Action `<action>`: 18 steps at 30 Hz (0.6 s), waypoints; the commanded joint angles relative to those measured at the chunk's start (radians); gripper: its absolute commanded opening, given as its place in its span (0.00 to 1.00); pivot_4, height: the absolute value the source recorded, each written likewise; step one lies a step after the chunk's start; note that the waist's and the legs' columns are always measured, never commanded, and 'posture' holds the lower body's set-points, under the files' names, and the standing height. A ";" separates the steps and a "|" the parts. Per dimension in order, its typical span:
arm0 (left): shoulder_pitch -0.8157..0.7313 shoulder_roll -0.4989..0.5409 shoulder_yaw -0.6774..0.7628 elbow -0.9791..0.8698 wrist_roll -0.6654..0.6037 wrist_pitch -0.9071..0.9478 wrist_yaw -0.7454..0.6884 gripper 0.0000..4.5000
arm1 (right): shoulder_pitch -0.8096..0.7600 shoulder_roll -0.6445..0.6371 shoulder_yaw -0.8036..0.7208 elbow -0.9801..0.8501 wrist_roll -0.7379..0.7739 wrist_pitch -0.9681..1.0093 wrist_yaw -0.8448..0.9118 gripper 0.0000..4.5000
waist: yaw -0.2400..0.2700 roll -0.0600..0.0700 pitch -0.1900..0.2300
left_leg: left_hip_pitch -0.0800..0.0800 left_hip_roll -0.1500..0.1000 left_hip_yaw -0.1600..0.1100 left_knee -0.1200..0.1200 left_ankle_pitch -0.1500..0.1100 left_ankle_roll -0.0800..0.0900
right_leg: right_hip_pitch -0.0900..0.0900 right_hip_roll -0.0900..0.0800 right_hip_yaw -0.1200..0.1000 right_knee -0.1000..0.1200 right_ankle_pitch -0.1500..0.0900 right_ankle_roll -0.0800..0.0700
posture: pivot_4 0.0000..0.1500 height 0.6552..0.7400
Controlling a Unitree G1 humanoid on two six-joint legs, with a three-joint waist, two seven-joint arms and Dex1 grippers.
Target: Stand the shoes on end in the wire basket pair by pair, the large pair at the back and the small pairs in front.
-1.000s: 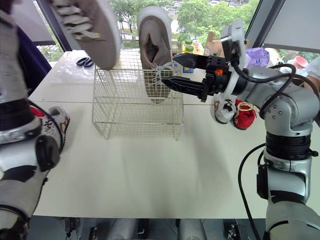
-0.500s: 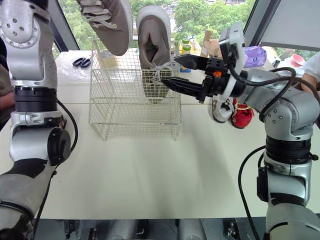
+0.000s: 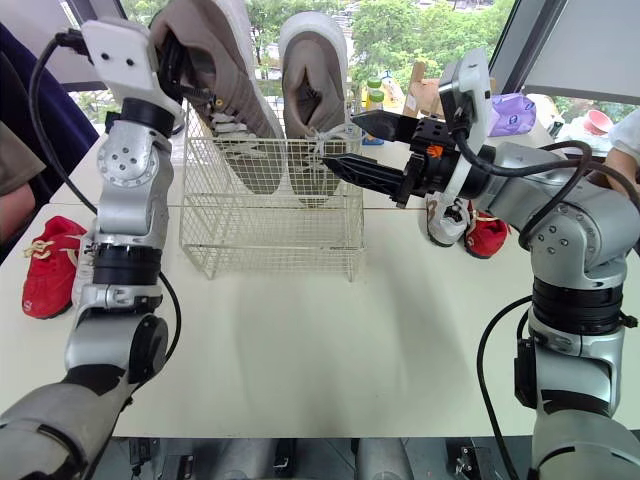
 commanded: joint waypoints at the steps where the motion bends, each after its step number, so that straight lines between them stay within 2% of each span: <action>1: 0.112 0.015 -0.027 -0.147 -0.008 0.143 -0.048 0.01 | 0.002 0.012 -0.019 -0.015 0.021 -0.015 -0.002 1.00 | -0.004 0.001 0.000 | 0.000 0.000 0.000 0.000 0.000 0.000 | 0.000 0.000 0.000 0.000 0.000 0.000 | 1.00 1.00; 5: 0.146 0.027 -0.020 -0.198 -0.028 0.233 -0.067 0.01 | 0.003 0.021 -0.008 0.005 0.005 -0.028 0.009 1.00 | 0.001 0.001 -0.001 | 0.001 0.000 0.000 0.000 0.000 0.000 | 0.001 0.000 0.000 -0.001 0.000 0.000 | 1.00 1.00; 7: 0.141 0.008 0.017 -0.210 -0.103 0.297 -0.082 0.19 | 0.001 0.026 -0.002 0.018 -0.006 -0.037 0.015 1.00 | 0.003 0.001 -0.001 | 0.003 0.000 0.000 0.000 0.000 0.000 | 0.003 0.000 0.000 -0.001 0.000 0.000 | 1.00 1.00; 8: 0.135 0.005 0.035 -0.217 -0.131 0.319 -0.087 0.24 | 0.000 0.027 0.001 0.025 -0.011 -0.042 0.016 1.00 | 0.004 0.001 -0.001 | 0.004 0.000 0.000 0.000 0.000 0.000 | 0.003 0.000 0.000 -0.002 0.000 0.000 | 1.00 1.00; 11: 0.136 0.057 0.030 -0.265 -0.139 0.353 -0.146 0.57 | 0.001 0.035 -0.002 0.048 -0.035 -0.068 0.004 1.00 | 0.006 0.001 -0.001 | 0.004 0.000 -0.001 0.000 0.000 0.000 | 0.004 0.000 0.000 -0.002 0.000 0.000 | 1.00 1.00; 13: 0.153 0.089 0.047 -0.319 -0.161 0.393 -0.169 0.76 | 0.000 0.043 -0.007 0.069 -0.060 -0.092 -0.018 1.00 | 0.005 0.001 -0.001 | 0.004 0.000 -0.001 0.000 0.000 0.000 | 0.004 0.001 0.000 -0.001 0.000 0.000 | 1.00 1.00; 16: 0.217 0.129 0.097 -0.452 -0.237 0.500 -0.194 0.76 | 0.016 0.046 -0.025 0.092 -0.094 -0.132 -0.047 1.00 | 0.002 0.001 -0.001 | 0.004 0.000 0.000 0.000 0.000 0.000 | 0.004 0.000 0.000 -0.001 0.000 0.000 | 1.00 1.00; 18: 0.289 0.135 0.167 -0.582 -0.349 0.640 -0.188 0.76 | 0.043 0.046 -0.057 0.110 -0.105 -0.151 -0.069 1.00 | 0.002 0.001 -0.001 | 0.004 0.000 0.000 0.000 0.000 0.000 | 0.004 0.000 0.001 -0.001 0.000 0.000 | 1.00 1.00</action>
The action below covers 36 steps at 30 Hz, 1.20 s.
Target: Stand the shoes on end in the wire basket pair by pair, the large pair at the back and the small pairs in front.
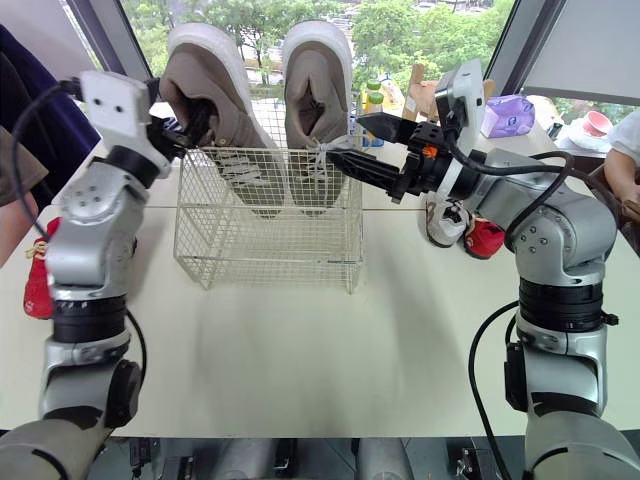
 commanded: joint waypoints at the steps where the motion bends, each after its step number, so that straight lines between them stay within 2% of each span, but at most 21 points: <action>1: 0.089 0.014 0.120 -0.221 -0.179 0.209 0.006 0.76 | 0.033 -0.005 -0.074 0.012 -0.015 -0.050 -0.034 1.00 | 0.000 0.000 0.000 | 0.000 0.000 0.000 0.000 0.000 0.000 | 0.000 0.000 0.000 0.000 0.000 0.000 | 1.00 1.00; 3: 0.204 -0.019 0.256 -0.375 -0.435 0.370 0.057 0.76 | 0.092 -0.011 -0.124 0.031 -0.007 -0.054 -0.051 1.00 | 0.000 0.000 0.000 | 0.000 0.000 0.000 0.000 0.000 0.000 | 0.000 0.000 0.000 0.000 0.000 0.000 | 1.00 1.00; 5: 0.357 -0.032 0.370 -0.479 -0.748 0.454 0.130 0.76 | 0.166 -0.021 -0.158 0.055 -0.034 -0.080 -0.070 1.00 | -0.001 0.000 0.000 | 0.000 0.001 -0.001 0.000 0.000 0.000 | 0.001 -0.001 0.001 0.000 0.000 0.000 | 1.00 1.00; 7: 0.465 -0.010 0.406 -0.524 -0.920 0.473 0.159 0.76 | 0.214 -0.010 -0.181 0.092 -0.080 -0.135 -0.109 1.00 | 0.003 0.000 0.000 | 0.001 0.001 -0.001 0.000 0.000 0.000 | 0.002 -0.003 0.002 0.000 0.000 0.000 | 1.00 1.00; 10: 0.588 0.048 0.333 -0.587 -1.000 0.493 0.140 0.76 | 0.277 0.018 -0.168 0.145 -0.201 -0.243 -0.204 1.00 | 0.007 0.001 0.000 | 0.004 0.000 -0.001 0.000 0.000 -0.001 | 0.004 -0.001 0.001 0.000 0.000 -0.001 | 1.00 1.00; 12: 0.627 0.077 0.243 -0.636 -0.998 0.497 0.129 0.76 | 0.315 0.028 -0.134 0.157 -0.268 -0.283 -0.235 1.00 | 0.006 0.002 -0.001 | 0.013 0.000 -0.001 0.000 0.000 -0.001 | 0.014 -0.001 0.001 -0.001 -0.003 -0.005 | 1.00 1.00; 15: 0.640 0.049 0.093 -0.669 -0.995 0.467 0.153 0.76 | 0.358 0.083 -0.107 0.142 -0.334 -0.324 -0.320 1.00 | 0.004 0.003 -0.002 | 0.014 0.000 0.000 0.000 0.000 -0.001 | 0.015 0.000 0.001 -0.002 -0.005 -0.010 | 1.00 1.00; 21: 0.663 -0.016 -0.119 -0.660 -0.820 0.394 0.170 0.76 | 0.416 0.174 -0.075 0.142 -0.430 -0.361 -0.447 1.00 | 0.002 0.007 -0.004 | 0.014 0.001 0.000 -0.001 0.000 -0.001 | 0.014 0.003 0.002 -0.002 -0.005 -0.010 | 1.00 1.00; 26: 0.669 -0.049 -0.200 -0.644 -0.746 0.348 0.160 0.76 | 0.438 0.235 -0.093 0.175 -0.486 -0.405 -0.548 1.00 | 0.004 0.008 -0.005 | 0.014 0.001 0.000 -0.001 0.000 -0.001 | 0.014 0.004 0.002 -0.002 -0.005 -0.010 | 1.00 1.00; 36: 0.658 -0.031 -0.218 -0.587 -0.657 0.309 0.133 0.76 | 0.412 0.304 -0.081 0.325 -0.531 -0.516 -0.603 1.00 | 0.000 0.009 -0.005 | 0.014 0.001 0.000 -0.001 0.000 -0.001 | 0.014 0.004 0.002 -0.002 -0.005 -0.010 | 1.00 1.00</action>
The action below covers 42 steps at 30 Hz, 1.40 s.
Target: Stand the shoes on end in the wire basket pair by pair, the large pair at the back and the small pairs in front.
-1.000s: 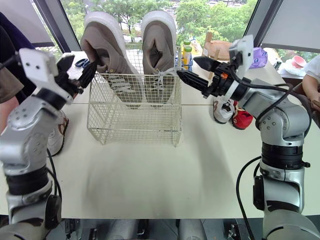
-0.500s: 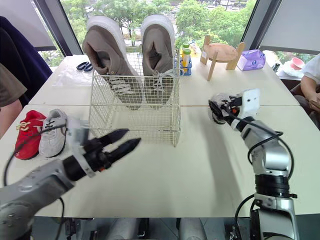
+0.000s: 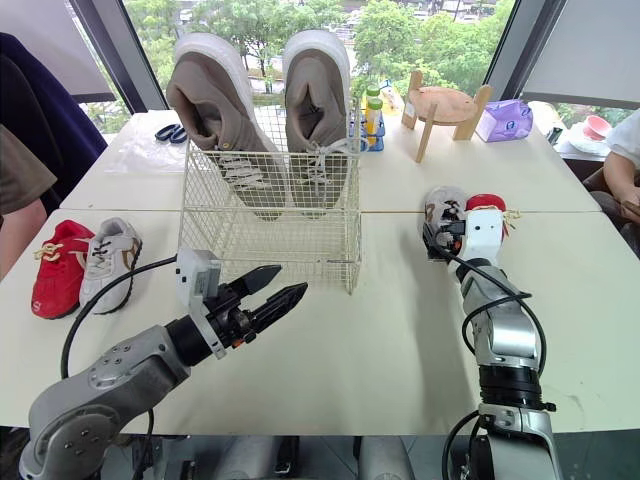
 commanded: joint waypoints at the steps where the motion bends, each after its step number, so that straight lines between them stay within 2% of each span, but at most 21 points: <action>1: -0.001 0.005 -0.014 -0.022 0.020 -0.026 -0.023 0.76 | -0.037 0.020 -0.002 0.052 -0.012 -0.057 -0.005 1.00 | -0.001 0.000 0.000 | 0.000 0.000 0.000 0.000 0.000 0.000 | 0.000 0.000 0.000 0.000 0.000 0.000 | 1.00 1.00; 8: 0.033 0.066 -0.020 -0.073 0.008 -0.002 -0.075 0.76 | -0.108 0.052 -0.002 0.212 -0.037 -0.100 -0.037 1.00 | -0.006 0.000 0.000 | 0.000 0.001 0.000 0.000 0.000 0.000 | 0.000 0.000 0.000 0.000 0.000 0.000 | 1.00 1.00; 11: 0.041 0.128 -0.016 -0.097 0.020 0.004 -0.109 0.77 | -0.135 0.052 0.007 0.265 -0.063 -0.108 -0.062 0.82 | -0.005 0.000 0.000 | 0.000 0.001 -0.001 0.000 0.000 0.000 | 0.000 0.000 0.000 0.000 0.000 0.000 | 1.00 1.00; 13: 0.035 0.151 -0.006 -0.104 0.015 0.002 -0.114 0.77 | -0.143 0.053 0.009 0.282 -0.071 -0.115 -0.072 0.61 | -0.005 0.000 0.000 | 0.000 0.001 -0.001 0.000 0.000 0.000 | 0.000 0.000 0.000 -0.001 0.000 0.000 | 1.00 1.00; 15: 0.025 0.174 -0.001 -0.108 0.016 0.003 -0.121 0.77 | -0.148 0.059 0.007 0.289 -0.072 -0.118 -0.081 0.45 | -0.007 0.000 0.000 | 0.000 0.001 -0.001 0.000 0.000 0.000 | 0.000 0.000 0.000 -0.001 0.000 0.000 | 1.00 1.00; 16: 0.022 0.183 -0.001 -0.108 0.018 0.004 -0.123 0.77 | -0.150 0.061 0.006 0.291 -0.072 -0.119 -0.085 0.33 | -0.006 0.000 0.000 | 0.000 0.001 -0.001 0.000 0.000 0.000 | 0.001 0.000 0.000 -0.001 0.000 0.000 | 1.00 1.00; 18: 0.010 0.196 0.001 -0.110 0.013 0.004 -0.125 0.77 | -0.150 0.064 0.010 0.279 -0.074 -0.115 -0.087 0.17 | -0.007 0.000 -0.001 | 0.000 0.001 -0.001 0.000 0.000 0.000 | 0.001 0.000 0.000 -0.001 0.000 0.000 | 1.00 1.00; 20: -0.009 0.215 0.019 -0.109 -0.005 0.005 -0.131 0.77 | -0.157 0.060 0.002 0.227 -0.056 -0.101 -0.080 0.08 | -0.007 0.000 -0.001 | 0.000 0.001 -0.001 0.000 0.000 0.000 | 0.001 0.000 0.000 -0.001 0.000 0.000 | 1.00 1.00; 26: -0.059 0.314 0.185 -0.044 -0.158 0.018 -0.177 0.77 | -0.295 -0.039 -0.086 0.066 0.055 -0.079 -0.011 0.08 | -0.017 0.008 0.004 | -0.002 0.000 -0.001 0.000 0.000 0.000 | -0.002 0.000 0.000 -0.001 0.000 0.000 | 1.00 1.00; 30: -0.149 0.371 0.360 0.092 -0.393 0.002 -0.190 0.77 | -0.452 -0.153 -0.171 -0.044 0.206 0.009 0.063 0.08 | -0.019 0.009 0.004 | -0.003 0.001 -0.002 -0.001 0.000 0.000 | -0.004 0.000 -0.001 -0.001 0.000 0.001 | 1.00 1.00; 32: -0.207 0.404 0.430 0.192 -0.508 0.004 -0.209 0.77 | -0.531 -0.242 -0.172 -0.112 0.336 0.103 0.222 0.08 | -0.020 0.009 0.004 | -0.003 0.001 -0.002 -0.002 0.000 0.001 | -0.004 0.001 -0.002 -0.001 0.000 0.001 | 1.00 1.00; 33: -0.238 0.413 0.455 0.245 -0.550 0.004 -0.209 0.86 | -0.554 -0.283 -0.160 -0.150 0.404 0.161 0.311 0.07 | -0.020 0.009 0.004 | -0.003 0.001 -0.002 -0.003 -0.001 0.001 | -0.004 0.001 -0.002 -0.001 0.000 0.001 | 1.00 1.00; 34: -0.269 0.423 0.475 0.298 -0.585 0.004 -0.207 0.89 | -0.570 -0.321 -0.144 -0.193 0.478 0.230 0.389 0.07 | -0.021 0.009 0.004 | -0.003 0.001 -0.002 -0.003 -0.001 0.002 | -0.004 0.001 -0.002 -0.002 0.000 0.001 | 1.00 1.00; 35: -0.288 0.429 0.486 0.332 -0.606 0.006 -0.205 0.98 | -0.576 -0.342 -0.134 -0.219 0.523 0.276 0.431 0.07 | -0.021 0.008 0.004 | -0.002 0.002 -0.002 -0.003 -0.002 0.003 | -0.003 0.001 -0.002 -0.002 -0.001 0.002 | 1.00 1.00; 38: -0.390 0.476 0.508 0.460 -0.650 0.026 -0.227 1.00 | -0.638 -0.427 -0.096 -0.294 0.650 0.396 0.573 0.07 | -0.026 0.007 0.004 | -0.001 0.003 -0.002 -0.003 -0.003 0.005 | -0.002 0.001 -0.002 -0.002 -0.001 0.002 | 1.00 1.00; 42: -0.547 0.507 0.461 0.572 -0.736 0.074 -0.282 1.00 | -0.684 -0.570 0.018 -0.325 0.639 0.429 0.821 0.07 | -0.016 0.006 0.005 | -0.002 0.002 -0.001 -0.003 -0.003 0.005 | -0.003 0.001 -0.002 -0.003 -0.001 0.002 | 1.00 1.00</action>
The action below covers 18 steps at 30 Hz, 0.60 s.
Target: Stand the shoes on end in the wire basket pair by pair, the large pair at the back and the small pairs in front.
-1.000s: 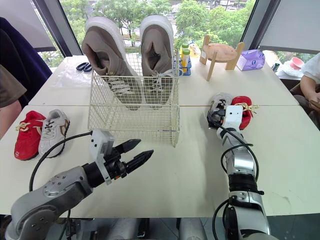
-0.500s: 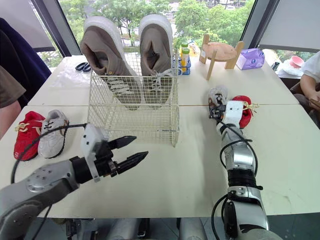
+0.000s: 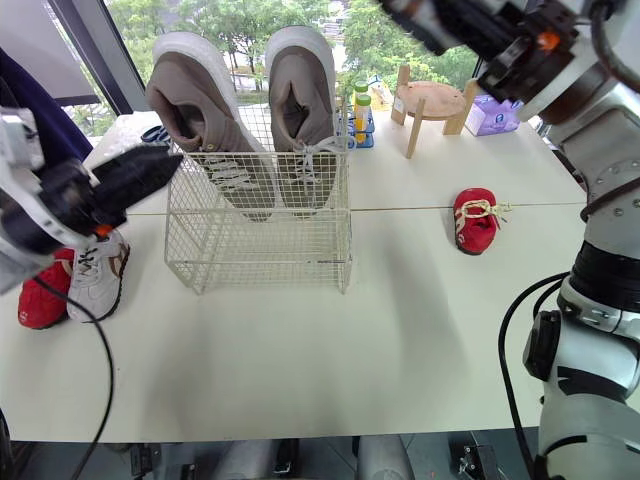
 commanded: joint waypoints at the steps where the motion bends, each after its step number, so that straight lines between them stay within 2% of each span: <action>1: -0.124 0.022 -0.017 0.066 -0.089 0.041 -0.052 1.00 | -0.062 -0.104 0.071 -0.041 0.001 0.011 0.206 0.07 | 0.005 -0.001 0.000 | -0.001 0.000 0.000 0.000 0.000 0.000 | 0.000 0.000 0.000 -0.001 0.000 0.000 | 1.00 1.00; 8: -0.310 0.020 -0.134 0.177 -0.120 0.176 -0.127 1.00 | -0.100 -0.089 0.180 -0.081 -0.062 -0.049 0.317 0.07 | -0.001 -0.002 0.001 | -0.001 -0.001 0.002 0.000 0.000 0.000 | 0.002 -0.001 0.001 -0.008 0.001 0.002 | 1.00 1.00; 13: -0.450 -0.014 -0.177 0.288 -0.095 0.227 -0.193 1.00 | -0.093 -0.080 0.236 -0.085 -0.164 -0.130 0.349 0.07 | -0.001 -0.003 0.001 | -0.002 -0.001 0.002 0.000 0.000 0.000 | 0.001 -0.001 0.001 -0.007 0.002 0.004 | 1.00 1.00; 16: -0.488 -0.017 -0.205 0.298 -0.035 0.261 -0.253 1.00 | -0.086 -0.066 0.244 -0.089 -0.188 -0.153 0.354 0.07 | -0.001 -0.003 0.001 | -0.002 -0.001 0.002 0.000 0.000 0.000 | 0.001 -0.001 0.001 -0.007 0.002 0.004 | 1.00 1.00; 18: -0.493 -0.023 -0.215 0.306 -0.009 0.278 -0.281 0.88 | -0.085 -0.055 0.235 -0.093 -0.185 -0.152 0.349 0.07 | -0.001 -0.003 0.001 | -0.002 -0.001 0.002 0.000 0.000 0.000 | 0.001 -0.001 0.001 -0.007 0.002 0.004 | 1.00 1.00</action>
